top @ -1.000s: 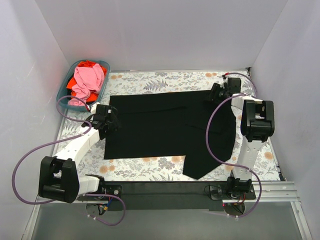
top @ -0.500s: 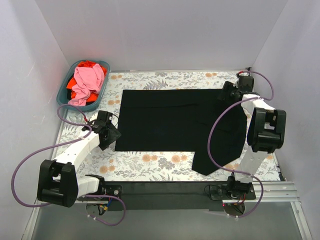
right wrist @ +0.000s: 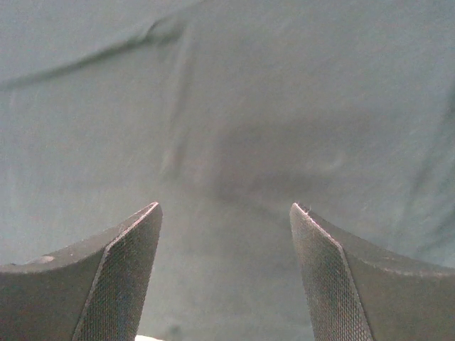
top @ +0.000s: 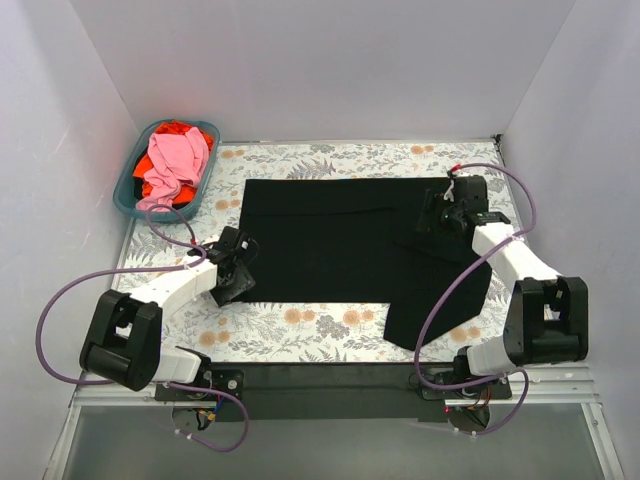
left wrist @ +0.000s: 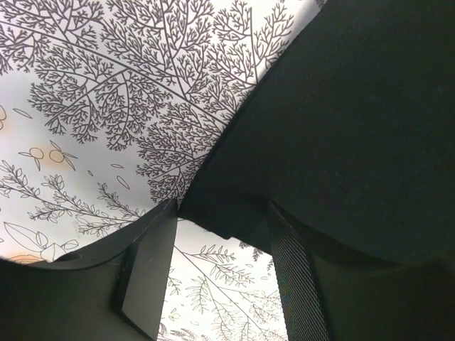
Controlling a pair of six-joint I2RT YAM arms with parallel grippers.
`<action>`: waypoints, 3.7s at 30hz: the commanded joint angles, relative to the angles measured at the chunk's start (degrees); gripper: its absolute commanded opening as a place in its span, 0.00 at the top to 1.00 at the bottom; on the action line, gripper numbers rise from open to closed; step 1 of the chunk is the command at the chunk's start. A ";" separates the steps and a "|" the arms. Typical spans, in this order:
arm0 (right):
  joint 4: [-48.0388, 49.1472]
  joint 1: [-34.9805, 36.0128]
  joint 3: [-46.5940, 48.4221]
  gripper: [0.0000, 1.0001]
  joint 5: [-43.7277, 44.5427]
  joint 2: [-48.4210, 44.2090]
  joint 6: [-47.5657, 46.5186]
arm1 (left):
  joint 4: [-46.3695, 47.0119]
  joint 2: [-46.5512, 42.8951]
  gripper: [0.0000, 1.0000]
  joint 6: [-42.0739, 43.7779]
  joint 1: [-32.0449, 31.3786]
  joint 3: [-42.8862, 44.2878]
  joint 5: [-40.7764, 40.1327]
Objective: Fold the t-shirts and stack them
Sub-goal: Fold the tshirt
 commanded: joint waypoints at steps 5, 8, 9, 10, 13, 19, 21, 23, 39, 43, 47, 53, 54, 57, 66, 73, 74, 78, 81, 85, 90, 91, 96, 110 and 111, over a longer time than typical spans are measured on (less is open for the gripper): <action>-5.82 3.18 -5.32 0.20 6.31 -10.76 -1.30 | -1.46 1.56 0.73 -2.86 -1.02 -2.04 -2.83; -9.06 3.18 -7.34 0.20 11.57 -13.66 -2.18 | -2.17 0.78 1.00 -2.51 -1.02 -2.05 -4.41; -10.03 3.17 -7.95 0.20 12.56 -14.29 -2.27 | -2.61 0.43 1.00 -2.42 -1.02 -1.87 -5.20; -11.87 2.83 -8.40 0.20 13.44 -14.73 -1.66 | -2.78 0.07 1.00 -2.33 -1.02 -1.69 -6.60; -15.47 -0.06 -10.33 0.20 15.73 -15.87 -0.26 | -2.96 -1.16 1.00 -1.54 -1.02 -0.82 -7.57; -20.31 -13.57 -13.93 0.21 10.67 -16.40 3.00 | -2.35 -4.41 1.00 0.74 -0.76 0.24 -10.56; -20.24 -17.37 -14.64 0.23 9.41 -15.70 3.18 | -1.21 -4.85 1.00 1.27 -0.49 -0.89 -10.48; -20.15 -20.90 -14.73 0.26 8.27 -14.91 3.18 | -0.50 -4.68 1.00 1.62 -0.41 -0.64 -9.34; -11.98 -24.95 -18.42 0.50 3.60 -8.58 1.42 | -0.32 -6.70 1.00 2.15 -0.40 -0.55 -9.95; -11.18 -25.21 -19.82 0.52 3.77 -7.79 1.51 | -0.50 -6.52 1.00 1.89 -0.32 -0.55 -10.21; -10.39 -25.92 -20.44 0.55 4.39 -7.61 1.42 | -0.94 -6.61 1.00 1.45 -0.40 -0.46 -10.83; -12.67 -26.09 -20.01 0.86 6.06 -8.66 2.12 | -2.26 -7.40 1.00 0.92 -0.32 -0.46 -12.14; -13.37 -26.18 -19.65 0.93 6.15 -8.93 2.47 | -3.13 -7.92 1.00 0.49 -0.40 -0.46 -12.41; -16.45 -26.27 -17.81 0.99 7.03 -10.77 4.22 | -5.15 -8.98 1.00 -0.57 -0.32 0.24 -12.68; -18.57 -26.27 -13.50 0.99 3.97 -15.79 7.84 | -7.97 -11.45 1.00 1.27 1.88 4.64 -12.94; -18.39 -25.57 -8.23 0.99 2.81 -12.19 5.82 | -6.04 -8.72 1.00 4.00 5.74 5.42 -10.30; -18.56 -25.22 -7.09 0.99 2.90 -11.49 5.38 | -5.78 -8.11 1.00 4.26 6.36 5.77 -10.21; -18.65 -22.32 -2.34 0.99 3.33 -8.06 3.71 | -4.55 -4.42 1.00 5.58 7.59 8.06 -9.07; -19.09 -20.74 0.73 0.99 5.27 -4.98 3.00 | -3.76 -1.08 1.00 6.10 7.86 10.96 -8.63; -19.01 -20.29 4.07 0.99 6.76 -0.60 1.68 | -3.23 4.02 1.00 7.60 8.91 15.35 -8.63; -19.00 -20.20 8.56 0.99 8.34 4.07 1.07 | -2.79 11.40 1.00 8.39 9.62 23.08 -8.63; -18.92 -20.20 9.00 0.99 8.43 4.77 1.15 | -2.87 12.54 1.00 8.31 9.62 24.22 -8.98; -18.57 -20.20 10.23 0.99 9.66 8.55 1.33 | -3.22 19.57 1.00 8.39 9.62 30.37 -9.07; -17.07 -19.42 13.92 0.99 8.44 11.81 0.89 | -1.65 25.21 1.00 7.43 9.70 32.94 -12.41; -17.07 -19.33 14.19 0.99 8.35 12.25 0.80 | -1.47 25.21 1.00 7.08 9.70 32.67 -12.58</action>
